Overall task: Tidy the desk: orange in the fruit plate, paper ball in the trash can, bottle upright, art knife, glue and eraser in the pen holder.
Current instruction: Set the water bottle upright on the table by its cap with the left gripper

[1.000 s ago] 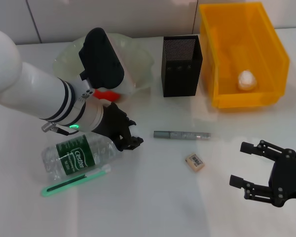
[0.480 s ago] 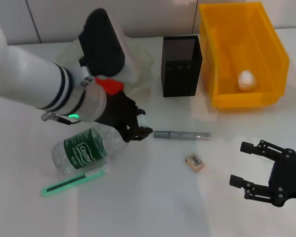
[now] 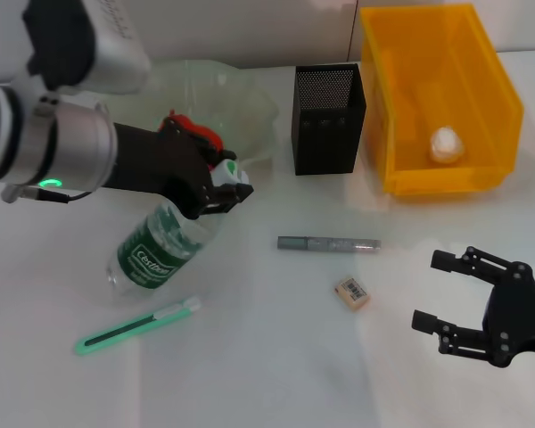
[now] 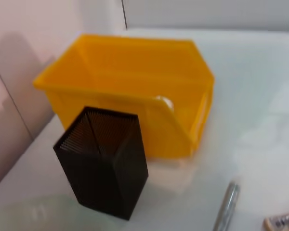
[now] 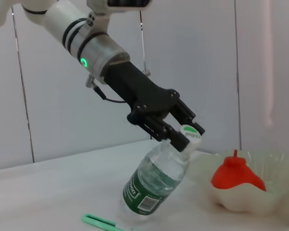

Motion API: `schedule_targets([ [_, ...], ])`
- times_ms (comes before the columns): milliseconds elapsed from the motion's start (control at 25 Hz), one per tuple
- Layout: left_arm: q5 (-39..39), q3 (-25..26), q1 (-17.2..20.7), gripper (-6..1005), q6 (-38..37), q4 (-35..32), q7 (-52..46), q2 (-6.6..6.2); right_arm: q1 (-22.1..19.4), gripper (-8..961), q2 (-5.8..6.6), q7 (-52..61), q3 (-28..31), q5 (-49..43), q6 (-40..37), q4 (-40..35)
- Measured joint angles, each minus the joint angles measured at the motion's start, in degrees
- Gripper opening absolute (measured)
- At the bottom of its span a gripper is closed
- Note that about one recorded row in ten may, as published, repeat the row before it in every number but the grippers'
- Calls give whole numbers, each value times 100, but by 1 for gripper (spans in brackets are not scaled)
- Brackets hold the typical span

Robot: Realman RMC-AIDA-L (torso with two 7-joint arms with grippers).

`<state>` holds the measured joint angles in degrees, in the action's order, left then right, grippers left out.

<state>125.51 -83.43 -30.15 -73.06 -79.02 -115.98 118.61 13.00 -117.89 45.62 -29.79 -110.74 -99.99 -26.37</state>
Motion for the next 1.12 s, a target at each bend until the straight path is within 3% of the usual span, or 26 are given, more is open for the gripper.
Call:
schedule_targets([
  [600, -1007, 969, 615, 453, -77, 38, 742, -5, 239, 816, 30, 50, -17, 0, 4, -7],
  [1120, -1510, 1263, 766, 463, 61, 352, 1247, -5, 298, 816, 47, 60, -18, 0, 22, -9],
])
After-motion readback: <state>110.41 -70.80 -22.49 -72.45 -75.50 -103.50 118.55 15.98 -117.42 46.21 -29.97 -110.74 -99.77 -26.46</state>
